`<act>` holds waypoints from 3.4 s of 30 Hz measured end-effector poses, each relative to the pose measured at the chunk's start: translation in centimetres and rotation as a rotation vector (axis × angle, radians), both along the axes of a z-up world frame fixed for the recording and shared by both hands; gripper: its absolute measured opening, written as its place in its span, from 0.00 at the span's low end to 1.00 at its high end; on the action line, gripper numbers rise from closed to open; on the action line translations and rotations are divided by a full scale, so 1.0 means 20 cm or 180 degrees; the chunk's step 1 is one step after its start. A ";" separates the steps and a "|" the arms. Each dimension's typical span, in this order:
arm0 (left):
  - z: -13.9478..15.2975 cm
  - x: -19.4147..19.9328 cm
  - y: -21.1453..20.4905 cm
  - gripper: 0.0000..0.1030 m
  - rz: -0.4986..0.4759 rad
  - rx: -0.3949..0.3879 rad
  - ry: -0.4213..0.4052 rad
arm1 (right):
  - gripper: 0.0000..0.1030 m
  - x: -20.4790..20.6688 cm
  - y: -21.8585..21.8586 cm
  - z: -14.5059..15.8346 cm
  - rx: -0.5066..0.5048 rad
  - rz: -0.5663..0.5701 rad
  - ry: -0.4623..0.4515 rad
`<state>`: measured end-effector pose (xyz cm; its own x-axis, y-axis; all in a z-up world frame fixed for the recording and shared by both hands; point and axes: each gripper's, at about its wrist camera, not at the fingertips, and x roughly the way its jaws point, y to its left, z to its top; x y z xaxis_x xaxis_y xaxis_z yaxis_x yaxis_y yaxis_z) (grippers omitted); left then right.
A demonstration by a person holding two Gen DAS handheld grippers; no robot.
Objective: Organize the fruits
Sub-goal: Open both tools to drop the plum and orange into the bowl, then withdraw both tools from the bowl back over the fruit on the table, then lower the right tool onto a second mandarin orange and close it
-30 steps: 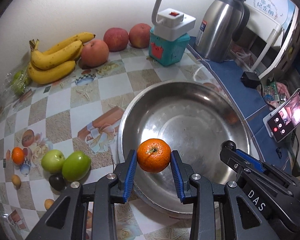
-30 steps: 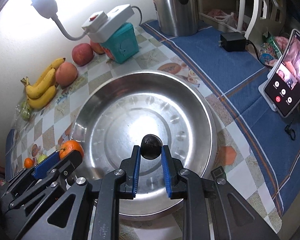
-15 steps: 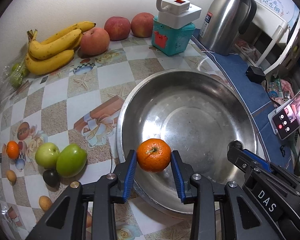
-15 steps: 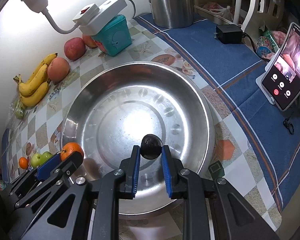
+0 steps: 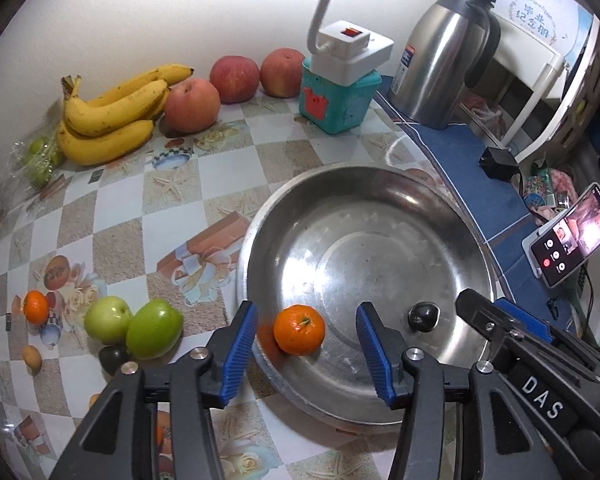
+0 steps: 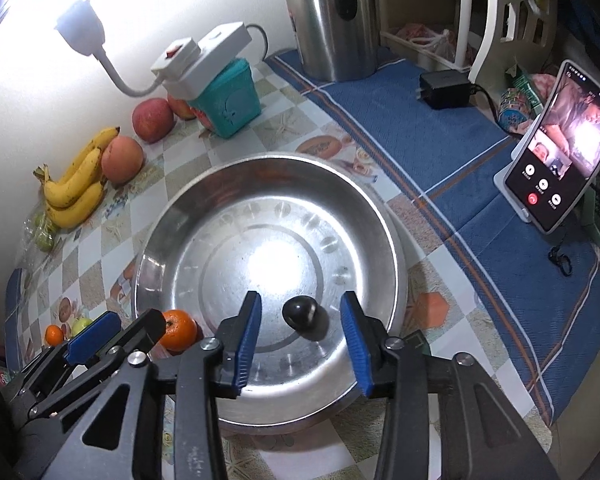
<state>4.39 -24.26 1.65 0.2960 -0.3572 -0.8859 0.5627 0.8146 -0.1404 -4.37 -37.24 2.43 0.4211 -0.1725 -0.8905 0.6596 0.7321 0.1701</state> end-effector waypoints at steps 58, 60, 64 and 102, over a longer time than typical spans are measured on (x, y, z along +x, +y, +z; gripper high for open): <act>0.08 0.26 1.07 1.00 0.1985 0.0444 -0.0181 | 0.91 0.25 0.53 -0.01 -0.0188 0.0913 -0.0013; 0.04 0.29 1.07 1.00 0.1964 0.0548 -0.0046 | 0.91 0.26 0.55 -0.03 -0.0154 0.0884 0.0016; 0.10 0.32 1.07 1.00 0.1952 0.0473 -0.0136 | 0.91 0.34 0.58 -0.01 -0.0114 0.0941 -0.0004; -0.33 0.24 1.25 0.99 0.2171 0.0549 0.0929 | 0.91 0.40 1.07 -0.31 0.0329 0.1988 0.0428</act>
<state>9.10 0.68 -4.95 0.1468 -0.0286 -0.9888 -0.1136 0.9925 -0.0456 3.70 -15.77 -3.70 0.2980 0.1585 -0.9413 0.1350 0.9692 0.2059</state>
